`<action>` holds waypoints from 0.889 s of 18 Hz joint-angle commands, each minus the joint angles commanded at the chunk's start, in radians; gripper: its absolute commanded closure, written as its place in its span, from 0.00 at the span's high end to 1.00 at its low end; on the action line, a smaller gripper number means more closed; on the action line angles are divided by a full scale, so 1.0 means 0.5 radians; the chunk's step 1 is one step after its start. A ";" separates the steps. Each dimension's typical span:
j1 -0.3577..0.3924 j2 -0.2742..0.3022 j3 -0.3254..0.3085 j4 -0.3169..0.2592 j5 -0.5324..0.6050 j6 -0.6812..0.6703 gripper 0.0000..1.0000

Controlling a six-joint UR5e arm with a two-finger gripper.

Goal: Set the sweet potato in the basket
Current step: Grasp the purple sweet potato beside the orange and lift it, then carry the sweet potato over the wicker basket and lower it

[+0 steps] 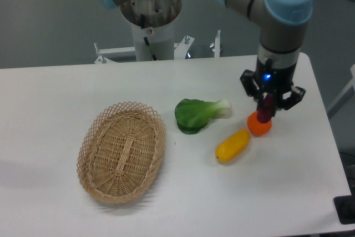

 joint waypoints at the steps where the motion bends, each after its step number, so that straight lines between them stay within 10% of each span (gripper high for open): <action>1: -0.037 -0.003 -0.003 0.018 0.000 -0.070 0.29; 11: -0.546 -0.018 -0.104 0.083 -0.015 -1.058 0.29; 16: -0.792 -0.052 -0.389 0.496 0.009 -1.271 0.30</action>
